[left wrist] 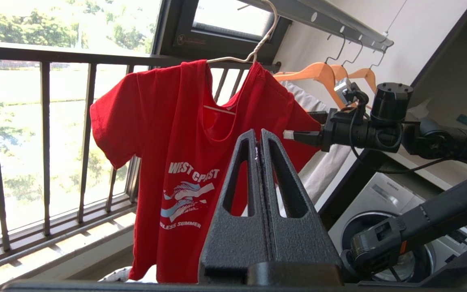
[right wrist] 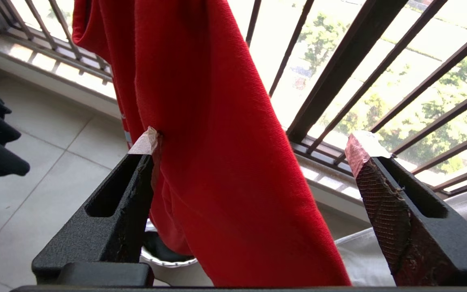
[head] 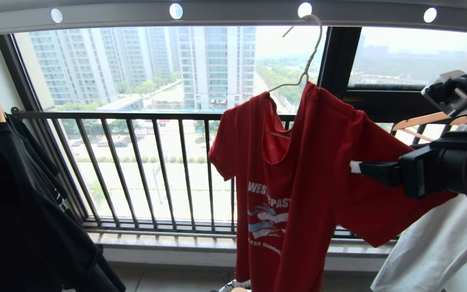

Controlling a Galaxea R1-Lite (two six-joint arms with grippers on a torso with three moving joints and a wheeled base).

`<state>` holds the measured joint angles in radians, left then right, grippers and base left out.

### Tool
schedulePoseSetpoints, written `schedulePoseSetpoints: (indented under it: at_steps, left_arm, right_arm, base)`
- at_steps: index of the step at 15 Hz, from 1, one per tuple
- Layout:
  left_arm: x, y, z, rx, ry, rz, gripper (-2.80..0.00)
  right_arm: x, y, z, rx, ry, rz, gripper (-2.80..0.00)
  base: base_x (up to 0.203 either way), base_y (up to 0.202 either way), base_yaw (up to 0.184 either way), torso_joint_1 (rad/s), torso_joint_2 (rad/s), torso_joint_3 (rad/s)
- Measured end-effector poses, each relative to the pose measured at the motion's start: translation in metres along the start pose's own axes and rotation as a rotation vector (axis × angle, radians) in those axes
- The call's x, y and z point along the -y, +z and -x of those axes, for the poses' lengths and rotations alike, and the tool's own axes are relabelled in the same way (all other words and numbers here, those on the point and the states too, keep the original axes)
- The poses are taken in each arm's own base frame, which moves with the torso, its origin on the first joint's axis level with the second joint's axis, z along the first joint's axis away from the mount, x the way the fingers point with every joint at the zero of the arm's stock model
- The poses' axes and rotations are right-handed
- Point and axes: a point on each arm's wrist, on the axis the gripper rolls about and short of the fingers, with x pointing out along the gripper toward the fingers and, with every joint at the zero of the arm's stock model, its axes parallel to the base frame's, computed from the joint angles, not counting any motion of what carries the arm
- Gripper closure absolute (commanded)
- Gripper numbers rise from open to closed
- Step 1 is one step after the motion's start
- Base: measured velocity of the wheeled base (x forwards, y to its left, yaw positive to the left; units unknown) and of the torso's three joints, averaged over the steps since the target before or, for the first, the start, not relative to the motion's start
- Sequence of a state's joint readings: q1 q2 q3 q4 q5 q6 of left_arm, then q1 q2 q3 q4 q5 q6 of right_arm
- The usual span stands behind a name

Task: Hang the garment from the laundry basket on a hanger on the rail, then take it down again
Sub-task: Take the clothes off the clothes rack

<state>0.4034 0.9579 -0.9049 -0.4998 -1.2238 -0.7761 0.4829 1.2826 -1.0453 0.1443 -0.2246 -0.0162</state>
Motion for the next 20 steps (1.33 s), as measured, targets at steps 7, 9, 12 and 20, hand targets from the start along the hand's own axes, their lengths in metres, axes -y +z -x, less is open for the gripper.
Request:
schedulePoseSetpoints:
  at_steps: [7, 9, 12, 20]
  left_arm:
    - [0.002, 0.0, 0.0, 0.001, -0.001, -0.005, 0.0]
    - [0.002, 0.0, 0.001, 0.001, -0.001, -0.005, 0.0]
    - [0.002, -0.001, 0.001, 0.001, -0.002, -0.005, 0.0]
    - [0.002, -0.002, 0.001, 0.0, -0.001, -0.003, 0.0]
  right_arm:
    - [0.031, -0.024, 0.004, 0.018, 0.016, -0.074, -2.8]
    - [0.034, -0.03, 0.01, 0.02, 0.072, -0.097, -2.8]
    - [0.041, -0.04, 0.018, 0.022, 0.145, -0.154, -2.8]
    - [0.078, -0.062, 0.004, 0.015, 0.203, -0.259, -2.8]
  base:
    - [0.0, 0.0, 0.0, 0.0, 0.0, 0.0]
    - [0.0, 0.0, 0.0, 0.0, 0.0, 0.0]
    - [0.0, 0.0, 0.0, 0.0, 0.0, 0.0]
    - [0.0, 0.0, 0.0, 0.0, 0.0, 0.0]
